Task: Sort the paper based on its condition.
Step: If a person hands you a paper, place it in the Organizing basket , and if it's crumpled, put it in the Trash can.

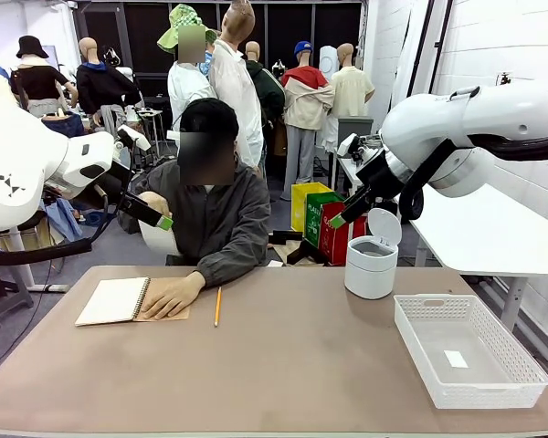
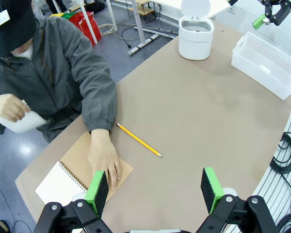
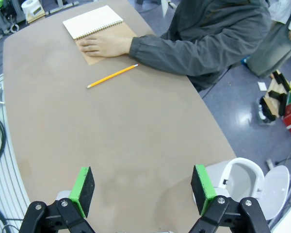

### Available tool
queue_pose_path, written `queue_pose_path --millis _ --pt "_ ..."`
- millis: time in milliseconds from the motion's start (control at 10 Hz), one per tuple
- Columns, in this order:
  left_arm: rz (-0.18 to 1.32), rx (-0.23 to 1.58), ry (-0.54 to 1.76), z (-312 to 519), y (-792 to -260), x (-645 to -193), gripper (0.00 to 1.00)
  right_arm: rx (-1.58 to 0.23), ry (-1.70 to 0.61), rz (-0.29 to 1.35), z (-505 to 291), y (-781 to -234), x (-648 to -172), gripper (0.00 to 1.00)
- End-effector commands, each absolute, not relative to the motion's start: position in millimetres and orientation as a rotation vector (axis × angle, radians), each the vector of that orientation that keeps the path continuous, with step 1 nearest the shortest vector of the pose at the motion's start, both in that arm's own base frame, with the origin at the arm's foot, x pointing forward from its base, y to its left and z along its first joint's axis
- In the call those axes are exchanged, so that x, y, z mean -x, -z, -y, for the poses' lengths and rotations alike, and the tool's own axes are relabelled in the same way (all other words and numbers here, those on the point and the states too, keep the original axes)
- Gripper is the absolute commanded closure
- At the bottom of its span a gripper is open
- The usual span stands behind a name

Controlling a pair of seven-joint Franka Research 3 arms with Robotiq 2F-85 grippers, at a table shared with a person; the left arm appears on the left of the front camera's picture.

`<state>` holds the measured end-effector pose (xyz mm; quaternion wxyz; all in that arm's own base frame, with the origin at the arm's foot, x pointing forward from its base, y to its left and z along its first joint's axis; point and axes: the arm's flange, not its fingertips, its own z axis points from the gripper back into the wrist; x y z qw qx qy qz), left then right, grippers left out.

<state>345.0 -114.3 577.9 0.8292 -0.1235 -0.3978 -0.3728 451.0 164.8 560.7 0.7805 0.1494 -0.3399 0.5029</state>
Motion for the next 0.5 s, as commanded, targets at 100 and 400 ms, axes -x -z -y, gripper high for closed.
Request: queue_pose_path --millis 100,400 --pt "0.836 0.268 0.791 113.1 -578.5 -345.3 0.0 -0.315 -1.08 0.728 -164.8 -561.5 -450.8 0.0" --pt "0.836 0.268 0.791 113.1 -578.5 -345.3 0.0 -0.315 -1.08 0.728 -164.8 -561.5 -450.8 0.0"
